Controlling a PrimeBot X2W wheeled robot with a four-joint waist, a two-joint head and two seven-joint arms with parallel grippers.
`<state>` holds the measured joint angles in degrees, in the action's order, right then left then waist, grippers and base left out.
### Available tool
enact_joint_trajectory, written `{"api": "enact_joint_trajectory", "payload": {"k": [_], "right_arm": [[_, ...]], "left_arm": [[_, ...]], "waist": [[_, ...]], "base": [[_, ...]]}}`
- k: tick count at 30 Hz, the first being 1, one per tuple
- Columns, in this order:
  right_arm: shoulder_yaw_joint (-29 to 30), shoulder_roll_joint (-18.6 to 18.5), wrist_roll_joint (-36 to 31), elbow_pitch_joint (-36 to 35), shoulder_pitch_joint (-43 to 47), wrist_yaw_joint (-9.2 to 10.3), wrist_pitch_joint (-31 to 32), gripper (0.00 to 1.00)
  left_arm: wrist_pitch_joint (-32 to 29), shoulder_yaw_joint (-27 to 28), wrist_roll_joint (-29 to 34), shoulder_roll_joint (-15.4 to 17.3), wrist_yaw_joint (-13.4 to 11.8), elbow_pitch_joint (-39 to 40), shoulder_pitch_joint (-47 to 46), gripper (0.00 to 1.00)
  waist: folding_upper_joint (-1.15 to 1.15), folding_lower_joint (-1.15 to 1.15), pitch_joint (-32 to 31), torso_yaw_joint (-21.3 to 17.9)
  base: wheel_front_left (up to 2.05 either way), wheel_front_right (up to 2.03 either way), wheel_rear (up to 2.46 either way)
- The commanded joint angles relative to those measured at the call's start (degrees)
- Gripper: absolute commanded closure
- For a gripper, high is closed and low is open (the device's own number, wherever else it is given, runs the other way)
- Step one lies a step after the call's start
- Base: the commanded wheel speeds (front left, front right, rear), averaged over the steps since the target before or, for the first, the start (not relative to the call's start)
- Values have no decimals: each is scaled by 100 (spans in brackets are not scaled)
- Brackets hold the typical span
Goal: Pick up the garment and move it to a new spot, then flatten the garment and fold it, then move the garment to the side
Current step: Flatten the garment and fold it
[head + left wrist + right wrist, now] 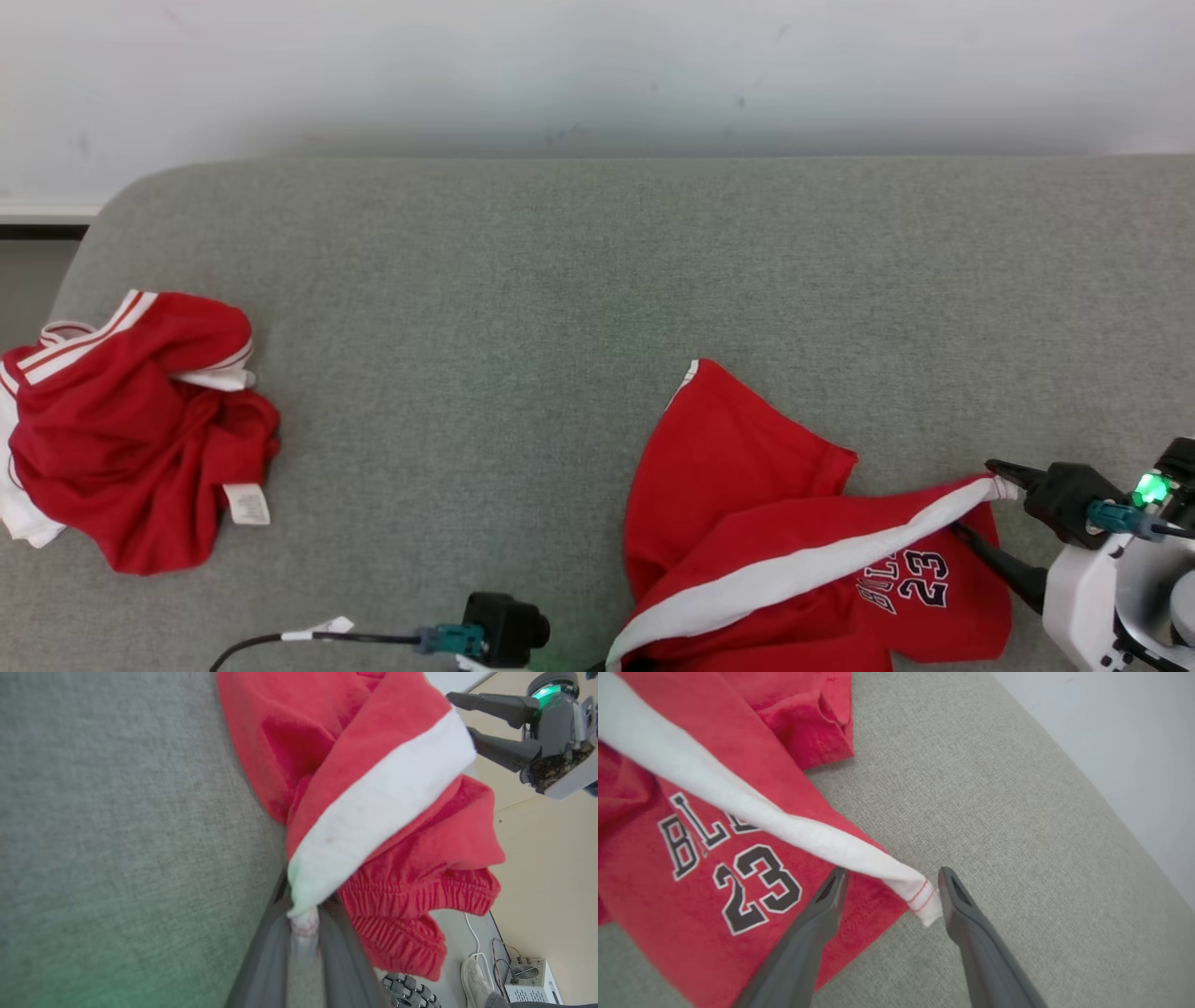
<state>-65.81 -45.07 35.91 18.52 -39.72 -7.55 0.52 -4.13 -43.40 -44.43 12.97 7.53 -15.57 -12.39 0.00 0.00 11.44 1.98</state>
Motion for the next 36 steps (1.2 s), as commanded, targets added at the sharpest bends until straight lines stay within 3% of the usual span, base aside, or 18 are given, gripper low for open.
{"api": "enact_joint_trajectory", "payload": {"k": [1, 5, 6, 7, 13, 21, 22, 28, 36], "right_arm": [[-83, 64, 76, 39, -141, 14, 19, 0], [-452, 162, 215, 221, -333, 13, 186, 0], [-528, 184, 315, 271, -332, 13, 268, 65], [-574, 206, 411, 297, -330, 13, 316, 100], [-516, 108, 894, 396, -398, 14, -36, 100], [171, -244, 918, 137, -419, 15, -744, 100], [171, -244, 918, 137, -419, 15, -744, 100], [851, -465, 730, -426, -458, 15, -795, 100], [2078, -755, 810, -1560, -147, 15, -439, 100]], "left_arm": [[0, -7, 11, 36, -12, 38, -95, 100], [-8, -75, 65, 52, -12, 101, -214, 100], [-13, -93, 70, 60, -12, 120, -236, 100], [-22, -112, 90, 78, -12, 140, -258, 100], [-152, -208, 359, 368, -113, 543, -295, 100], [-930, -34, 659, 1333, -428, 2387, -523, 100], [-930, -34, 659, 1333, -428, 2387, -523, 100], [-1771, 316, 567, 1885, -515, 3589, -1185, 100], [-2618, 873, 32, 2267, -456, 4179, -2095, 100]], "waist": [[0, 0, 54, 46], [0, 0, 132, 159], [0, 0, 135, 189], [0, 0, 132, 217], [0, 0, -28, 286], [0, 0, -524, 269], [0, 0, -524, 269], [0, 0, -1040, 128], [0, 0, -1511, -238]], "base": [[0, 0, 0], [0, 0, 0], [0, 0, 0], [0, 0, 0], [0, 0, 0], [0, 0, 0], [0, 0, 0], [0, 0, 0], [0, 0, 0]]}}
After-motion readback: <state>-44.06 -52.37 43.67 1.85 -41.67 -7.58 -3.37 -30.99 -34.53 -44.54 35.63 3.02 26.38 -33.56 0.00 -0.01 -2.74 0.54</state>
